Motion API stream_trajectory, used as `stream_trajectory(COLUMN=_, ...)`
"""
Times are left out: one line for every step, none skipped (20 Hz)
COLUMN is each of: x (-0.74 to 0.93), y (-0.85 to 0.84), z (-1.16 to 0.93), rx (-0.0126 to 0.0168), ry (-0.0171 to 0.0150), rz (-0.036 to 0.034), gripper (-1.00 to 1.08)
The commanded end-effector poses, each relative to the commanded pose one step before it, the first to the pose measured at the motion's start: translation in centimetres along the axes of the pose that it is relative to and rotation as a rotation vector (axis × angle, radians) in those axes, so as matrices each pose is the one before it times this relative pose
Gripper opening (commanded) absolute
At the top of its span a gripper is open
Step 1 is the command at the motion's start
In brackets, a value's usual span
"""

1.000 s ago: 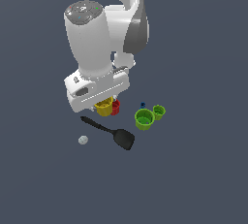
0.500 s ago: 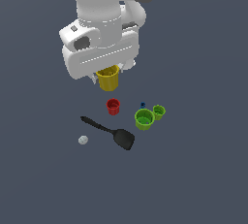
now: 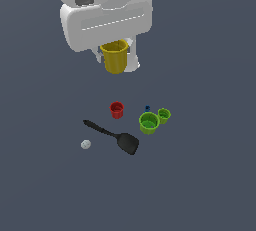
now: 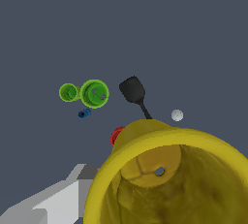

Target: Pick up a designated object from a clutter of objects.

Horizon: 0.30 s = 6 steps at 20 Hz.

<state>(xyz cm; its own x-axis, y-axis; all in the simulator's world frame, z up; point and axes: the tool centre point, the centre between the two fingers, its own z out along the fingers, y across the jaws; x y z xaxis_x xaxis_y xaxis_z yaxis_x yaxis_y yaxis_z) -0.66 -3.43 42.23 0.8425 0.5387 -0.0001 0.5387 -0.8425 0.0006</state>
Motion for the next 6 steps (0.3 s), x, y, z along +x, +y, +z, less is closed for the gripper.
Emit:
stream_trajectory(x=-0.012, y=-0.245, z=-0.972, rx=0.00017, ry=-0.00011, rz=0.00017, gripper=-1.0)
stream_trajectory(x=0.006, y=-0.059, z=-0.24, rx=0.0, ry=0.0, rz=0.0, gripper=-1.0)
stream_trajectory(x=0.006, y=-0.045, z=-0.186, rx=0.0, ry=0.0, rz=0.0, gripper=-1.0)
stream_trajectory(x=0.005, y=-0.032, z=-0.133, rx=0.0, ry=0.0, rz=0.0, gripper=-1.0)
stream_trajectory(x=0.003, y=-0.019, z=-0.079, rx=0.0, ry=0.0, rz=0.0, gripper=-1.0)
stream_trajectory(x=0.001, y=-0.006, z=-0.026, rx=0.0, ry=0.0, rz=0.0, gripper=-1.0)
